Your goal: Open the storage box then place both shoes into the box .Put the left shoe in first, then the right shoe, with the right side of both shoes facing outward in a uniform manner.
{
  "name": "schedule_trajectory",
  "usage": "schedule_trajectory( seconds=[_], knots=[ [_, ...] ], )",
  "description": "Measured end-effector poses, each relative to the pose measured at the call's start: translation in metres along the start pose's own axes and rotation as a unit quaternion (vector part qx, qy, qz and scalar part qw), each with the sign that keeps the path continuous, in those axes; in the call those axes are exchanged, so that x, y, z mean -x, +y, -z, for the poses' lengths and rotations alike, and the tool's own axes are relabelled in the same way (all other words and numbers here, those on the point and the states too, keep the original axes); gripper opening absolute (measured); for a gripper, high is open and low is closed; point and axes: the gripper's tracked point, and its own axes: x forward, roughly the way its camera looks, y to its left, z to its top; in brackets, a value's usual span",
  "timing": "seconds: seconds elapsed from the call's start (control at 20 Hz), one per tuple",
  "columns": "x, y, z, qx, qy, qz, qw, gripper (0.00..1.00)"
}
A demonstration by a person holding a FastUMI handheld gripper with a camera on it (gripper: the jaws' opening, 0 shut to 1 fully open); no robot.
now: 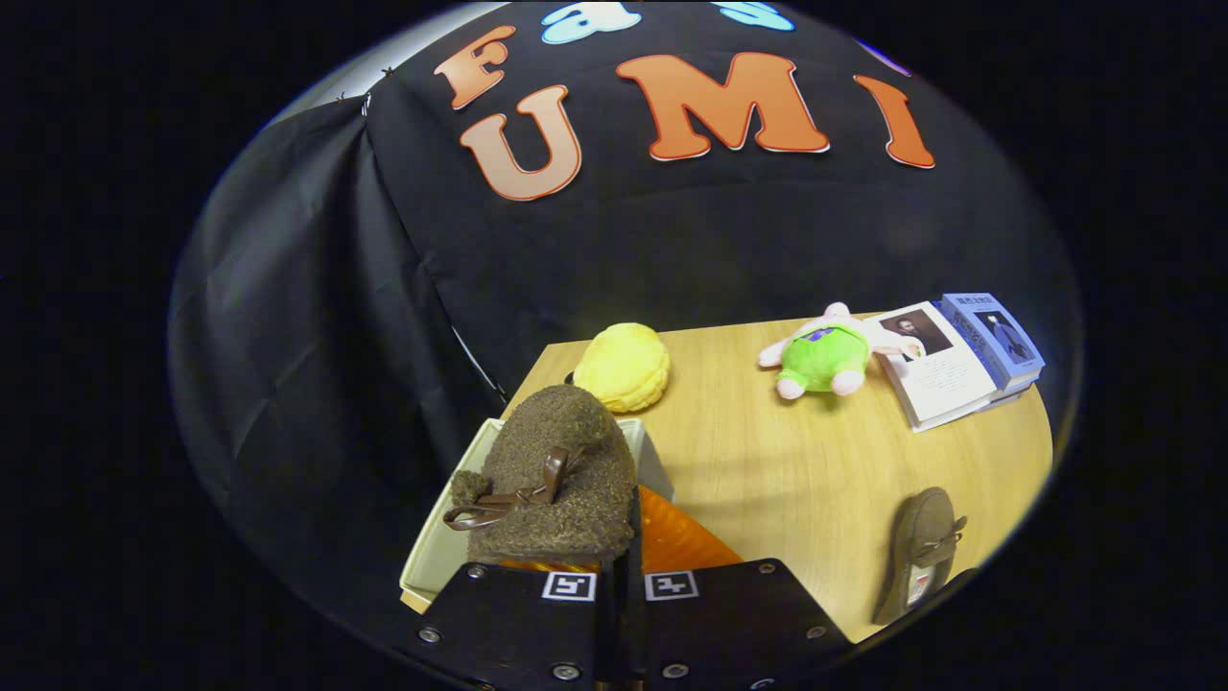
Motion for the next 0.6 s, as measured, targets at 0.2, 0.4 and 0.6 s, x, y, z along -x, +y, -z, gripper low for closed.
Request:
schedule_trajectory(
  seconds=[0.2,0.4,0.6],
  knots=[
    [-0.036,0.035,0.01,-0.008,0.026,0.001,1.0,0.05],
    [-0.075,0.062,0.033,-0.008,0.063,-0.004,0.998,0.08],
    [-0.084,0.08,0.064,0.034,0.113,-0.011,0.993,0.46]
  ],
)
